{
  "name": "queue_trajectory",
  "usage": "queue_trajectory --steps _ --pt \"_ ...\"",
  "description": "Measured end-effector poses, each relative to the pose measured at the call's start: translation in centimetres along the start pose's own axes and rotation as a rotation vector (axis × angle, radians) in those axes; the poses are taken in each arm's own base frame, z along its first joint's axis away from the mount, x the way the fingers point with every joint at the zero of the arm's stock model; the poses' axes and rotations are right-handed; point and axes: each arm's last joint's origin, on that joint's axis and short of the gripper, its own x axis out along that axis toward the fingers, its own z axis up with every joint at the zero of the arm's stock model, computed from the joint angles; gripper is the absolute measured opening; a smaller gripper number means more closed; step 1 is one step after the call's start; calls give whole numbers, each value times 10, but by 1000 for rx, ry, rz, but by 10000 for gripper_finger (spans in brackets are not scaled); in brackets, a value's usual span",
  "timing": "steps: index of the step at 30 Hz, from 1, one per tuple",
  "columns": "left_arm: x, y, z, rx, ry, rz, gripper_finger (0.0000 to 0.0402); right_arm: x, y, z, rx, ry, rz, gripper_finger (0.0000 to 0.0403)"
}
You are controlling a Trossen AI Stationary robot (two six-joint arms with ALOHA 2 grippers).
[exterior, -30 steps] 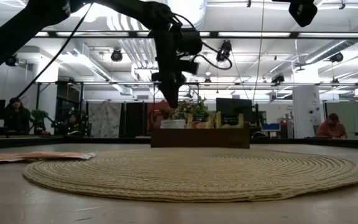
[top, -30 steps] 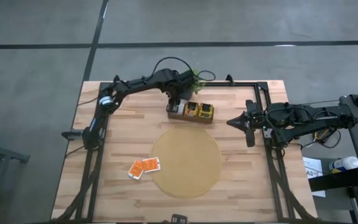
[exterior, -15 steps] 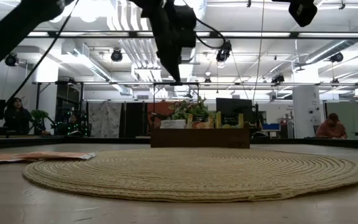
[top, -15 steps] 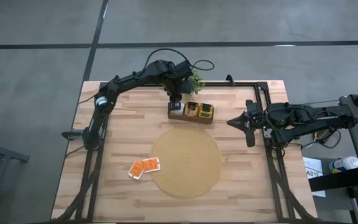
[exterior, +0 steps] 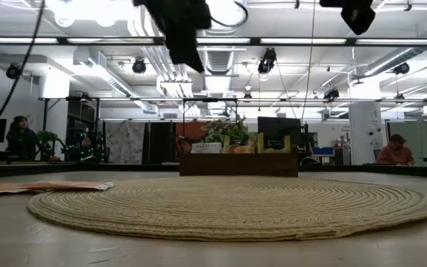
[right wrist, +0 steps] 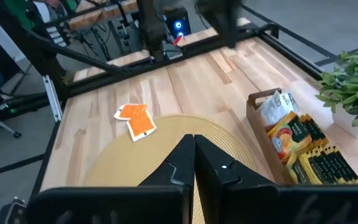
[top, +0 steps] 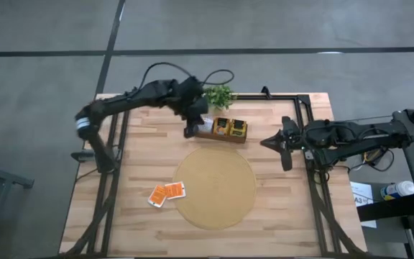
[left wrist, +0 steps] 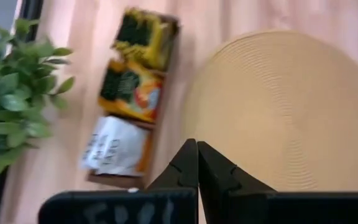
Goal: Pick & Place Tea
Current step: Put the white tea bag into the left section of the wooden organizer
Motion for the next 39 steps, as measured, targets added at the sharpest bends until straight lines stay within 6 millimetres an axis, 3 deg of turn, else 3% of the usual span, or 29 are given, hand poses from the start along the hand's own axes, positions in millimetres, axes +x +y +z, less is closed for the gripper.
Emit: queue_trajectory --steps 13,23,31,39 --pt "-41 -83 -76 -67 -171 -114 0 30 5 -4 -12 57 -21 8" --pt "-41 -132 -119 -107 -162 -186 0 49 12 1 6 0 16 8" --pt "-42 -171 -135 -53 -138 -198 0 61 16 2 15 -13 45 8" --pt "-36 -194 -158 20 -25 -236 0 69 17 -1 30 -3 41 8"
